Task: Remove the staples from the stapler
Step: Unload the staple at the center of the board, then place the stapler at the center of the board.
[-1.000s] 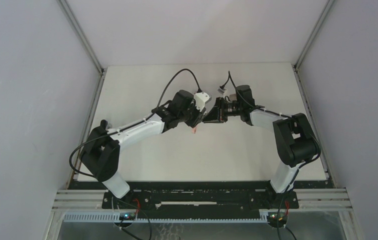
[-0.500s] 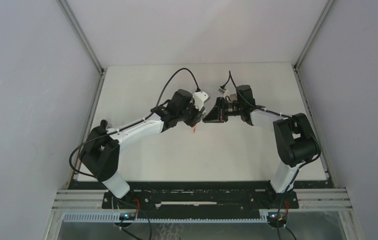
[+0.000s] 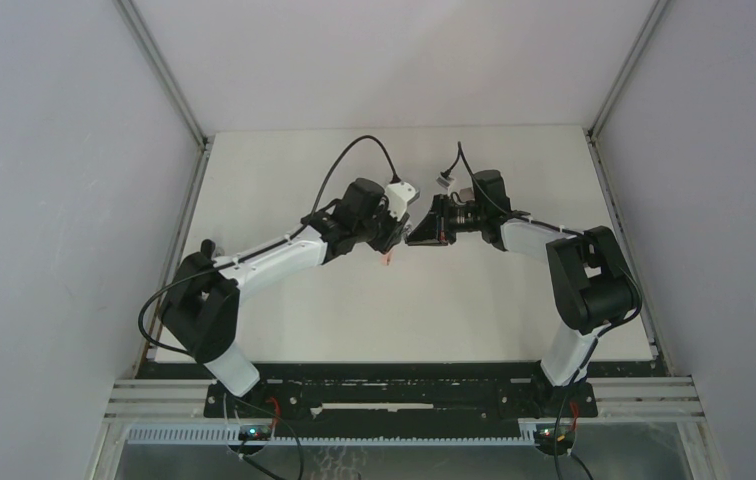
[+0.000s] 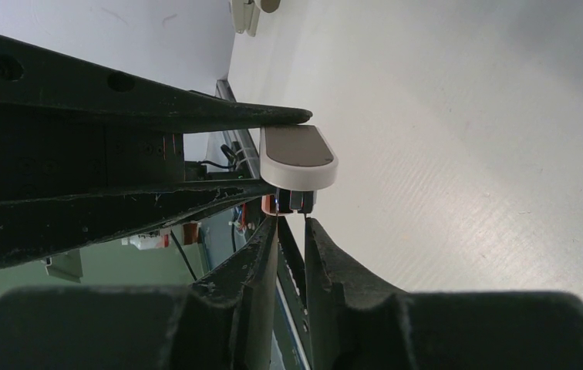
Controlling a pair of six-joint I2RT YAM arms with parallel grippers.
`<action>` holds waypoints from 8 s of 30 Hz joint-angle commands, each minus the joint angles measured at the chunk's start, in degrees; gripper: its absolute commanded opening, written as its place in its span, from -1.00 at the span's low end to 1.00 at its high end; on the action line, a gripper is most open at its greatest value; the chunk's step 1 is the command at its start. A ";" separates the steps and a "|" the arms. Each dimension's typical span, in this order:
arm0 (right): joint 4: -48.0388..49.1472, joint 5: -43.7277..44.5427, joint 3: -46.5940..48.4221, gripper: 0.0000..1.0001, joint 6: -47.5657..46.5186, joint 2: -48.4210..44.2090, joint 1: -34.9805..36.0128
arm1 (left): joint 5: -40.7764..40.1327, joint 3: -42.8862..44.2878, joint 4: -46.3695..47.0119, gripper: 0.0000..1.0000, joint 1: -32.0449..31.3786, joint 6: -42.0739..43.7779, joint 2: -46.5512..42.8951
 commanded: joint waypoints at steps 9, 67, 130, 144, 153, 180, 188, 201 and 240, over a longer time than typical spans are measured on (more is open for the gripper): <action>-1.21 -0.52 0.20 -0.61 -2.39 -0.58 -0.03 | -1.04 2.54 2.23 -1.00 1.51 -0.67 -0.32; -13.22 10.55 5.01 0.05 -17.44 -0.33 -2.80 | 34.29 8.39 -4.45 -0.91 23.35 -16.59 22.33; -36.58 -13.25 20.41 -0.38 -44.70 13.77 -1.96 | 63.82 12.40 -12.27 -0.59 14.91 -5.33 22.31; -40.06 -16.38 22.11 -1.00 -46.31 15.54 -1.70 | 64.00 12.45 -12.36 -0.42 14.89 -5.33 22.35; -39.39 -14.06 22.26 -1.00 -44.02 15.74 -2.39 | 62.47 12.93 -13.49 0.24 15.62 -4.52 21.27; -28.69 2.17 22.02 -1.00 -25.11 19.68 -1.79 | 27.45 16.83 -22.13 0.83 14.50 9.06 12.53; -27.48 4.40 21.91 -1.00 -23.88 20.79 -1.52 | 24.38 16.34 -21.25 0.84 11.42 9.88 12.26; -27.91 5.70 21.91 -0.77 -24.44 22.03 -2.72 | 22.68 16.16 -21.22 0.88 9.92 10.39 12.13; -27.56 10.77 16.49 0.08 -41.33 6.83 -8.55 | 16.72 17.04 -25.06 0.99 21.61 12.27 -1.52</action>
